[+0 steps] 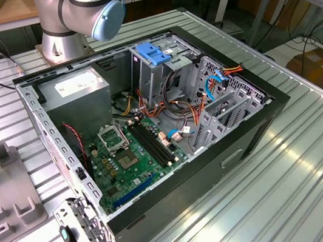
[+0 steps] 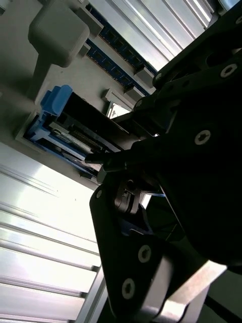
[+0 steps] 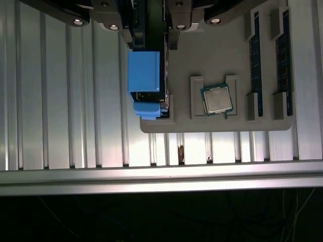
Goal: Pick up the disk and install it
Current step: 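Pick up the disk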
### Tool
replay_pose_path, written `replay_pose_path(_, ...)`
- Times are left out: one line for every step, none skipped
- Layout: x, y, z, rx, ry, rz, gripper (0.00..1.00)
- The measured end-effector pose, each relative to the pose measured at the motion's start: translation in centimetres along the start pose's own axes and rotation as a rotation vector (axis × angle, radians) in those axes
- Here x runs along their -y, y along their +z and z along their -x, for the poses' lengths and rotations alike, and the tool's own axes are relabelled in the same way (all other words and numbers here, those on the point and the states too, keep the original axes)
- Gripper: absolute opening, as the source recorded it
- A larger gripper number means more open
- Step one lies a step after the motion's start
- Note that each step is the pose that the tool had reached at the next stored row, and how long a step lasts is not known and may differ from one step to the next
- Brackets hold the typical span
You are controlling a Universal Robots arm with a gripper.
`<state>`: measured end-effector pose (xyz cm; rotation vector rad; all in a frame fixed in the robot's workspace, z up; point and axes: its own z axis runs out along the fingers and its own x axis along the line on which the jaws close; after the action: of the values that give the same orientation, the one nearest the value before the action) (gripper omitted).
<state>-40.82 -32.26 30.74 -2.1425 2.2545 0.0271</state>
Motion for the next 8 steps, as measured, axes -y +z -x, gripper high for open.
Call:
replay_pose_path(0.00, 0.00, 0.00, 0.0000, 0.000, 0.0000, 0.35)
replay_pose_path(0.00, 0.00, 0.00, -0.0001, 0.000, 0.0001, 0.35)
replay_pose_path(0.00, 0.00, 0.00, 0.0000, 0.000, 0.0001, 0.35)
replay_pose_path(0.00, 0.00, -0.01, -0.0001, 0.000, 0.0001, 0.35)
replay_pose_path(0.00, 0.00, -0.01, 0.0000, 0.000, 0.0001, 0.35)
replay_pose_path(0.00, 0.00, -0.01, 0.0000, 0.000, 0.0000, 0.35)
replay_pose_path(-0.01, -0.08, -0.01, -0.0001, 0.000, 0.0001, 0.35)
replay_pose_path(0.00, -0.33, 0.00, 0.0000, 0.000, -0.0001, 0.35)
